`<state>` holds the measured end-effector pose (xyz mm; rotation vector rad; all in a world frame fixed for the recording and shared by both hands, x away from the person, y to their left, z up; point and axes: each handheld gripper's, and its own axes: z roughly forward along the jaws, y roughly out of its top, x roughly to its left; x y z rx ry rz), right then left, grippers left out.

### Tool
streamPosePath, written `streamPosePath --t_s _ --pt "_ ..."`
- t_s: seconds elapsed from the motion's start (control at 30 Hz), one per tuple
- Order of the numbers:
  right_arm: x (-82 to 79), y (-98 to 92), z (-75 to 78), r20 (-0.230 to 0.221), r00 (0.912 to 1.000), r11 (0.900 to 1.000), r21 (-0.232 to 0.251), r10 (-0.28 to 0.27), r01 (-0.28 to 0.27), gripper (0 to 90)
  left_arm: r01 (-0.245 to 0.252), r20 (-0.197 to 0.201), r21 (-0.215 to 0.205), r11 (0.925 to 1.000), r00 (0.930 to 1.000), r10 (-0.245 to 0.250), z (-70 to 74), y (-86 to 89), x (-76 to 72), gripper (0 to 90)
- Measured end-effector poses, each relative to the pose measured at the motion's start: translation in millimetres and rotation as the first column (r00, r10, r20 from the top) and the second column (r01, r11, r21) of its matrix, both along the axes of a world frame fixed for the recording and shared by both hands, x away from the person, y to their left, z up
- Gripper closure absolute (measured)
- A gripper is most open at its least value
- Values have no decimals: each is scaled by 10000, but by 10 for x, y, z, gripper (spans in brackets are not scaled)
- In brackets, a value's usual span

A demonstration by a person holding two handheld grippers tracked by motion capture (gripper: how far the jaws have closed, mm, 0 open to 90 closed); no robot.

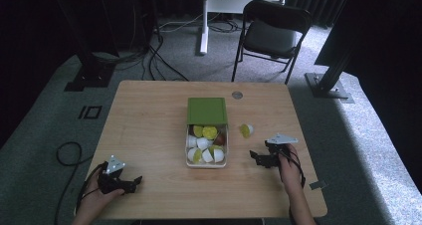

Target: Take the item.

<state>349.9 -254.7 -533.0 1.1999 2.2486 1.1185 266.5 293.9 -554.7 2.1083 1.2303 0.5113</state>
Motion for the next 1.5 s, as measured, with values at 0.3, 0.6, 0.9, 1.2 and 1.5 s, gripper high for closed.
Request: streamPosePath --t_s 0.3,0.6,0.9,1.2,1.5 --pt "-125 -85 -69 -131 9997 9998 -12 203 -204 183 -2 2 -2 10000 10000 2 0 0 0 35" --pt "-263 -194 -155 -219 9986 9987 -111 489 -492 182 -2 2 -3 10000 10000 2 0 0 0 35" --pt "-420 -278 -187 -297 9970 9959 -534 718 -733 182 -6 3 -9 10000 10000 6 -1 -1 0 36" --pt "-555 -326 -228 -357 9914 9884 -803 1261 -1287 149 -4 1 -5 10000 10000 4 0 0 0 35" --pt "-630 -379 -254 -281 9781 9751 -771 2064 -2080 148 -8 2 -11 10000 10000 8 -1 -1 0 35"
